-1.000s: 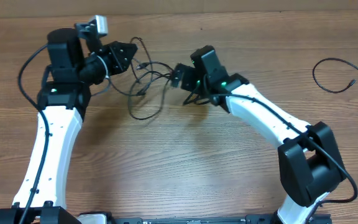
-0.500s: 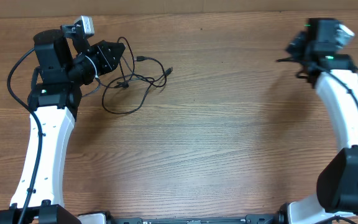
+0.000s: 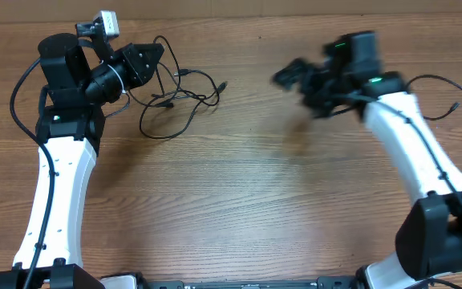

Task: Untangle cables

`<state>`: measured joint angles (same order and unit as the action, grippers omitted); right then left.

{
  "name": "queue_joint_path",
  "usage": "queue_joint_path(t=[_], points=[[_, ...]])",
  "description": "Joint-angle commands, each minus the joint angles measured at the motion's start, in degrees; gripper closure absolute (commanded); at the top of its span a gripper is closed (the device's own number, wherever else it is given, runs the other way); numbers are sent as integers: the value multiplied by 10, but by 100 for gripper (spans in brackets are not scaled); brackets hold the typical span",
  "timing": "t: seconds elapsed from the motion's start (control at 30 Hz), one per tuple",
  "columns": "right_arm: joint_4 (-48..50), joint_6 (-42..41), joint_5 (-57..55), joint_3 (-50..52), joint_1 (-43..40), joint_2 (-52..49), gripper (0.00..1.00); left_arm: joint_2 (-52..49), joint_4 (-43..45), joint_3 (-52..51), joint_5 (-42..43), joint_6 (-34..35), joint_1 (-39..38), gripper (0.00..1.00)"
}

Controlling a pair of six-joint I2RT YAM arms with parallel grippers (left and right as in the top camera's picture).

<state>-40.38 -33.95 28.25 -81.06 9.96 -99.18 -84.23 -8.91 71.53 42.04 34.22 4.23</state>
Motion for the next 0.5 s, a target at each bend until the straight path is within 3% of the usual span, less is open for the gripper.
queue_joint_path(t=[0.0, 0.13, 0.27, 0.47], points=[[35, -51, 18, 21, 67, 6, 0, 26, 1, 14, 12, 11, -2, 96], [95, -69, 11, 33, 132, -3, 0, 37, -1, 14, 10, 11, -2, 96], [118, -178, -52, 35, 179, -26, 0, 45, -3, 14, 15, 15, -2, 96], [269, -226, -52, 35, 235, -86, 0, 56, 3, 14, 22, 47, -2, 96]])
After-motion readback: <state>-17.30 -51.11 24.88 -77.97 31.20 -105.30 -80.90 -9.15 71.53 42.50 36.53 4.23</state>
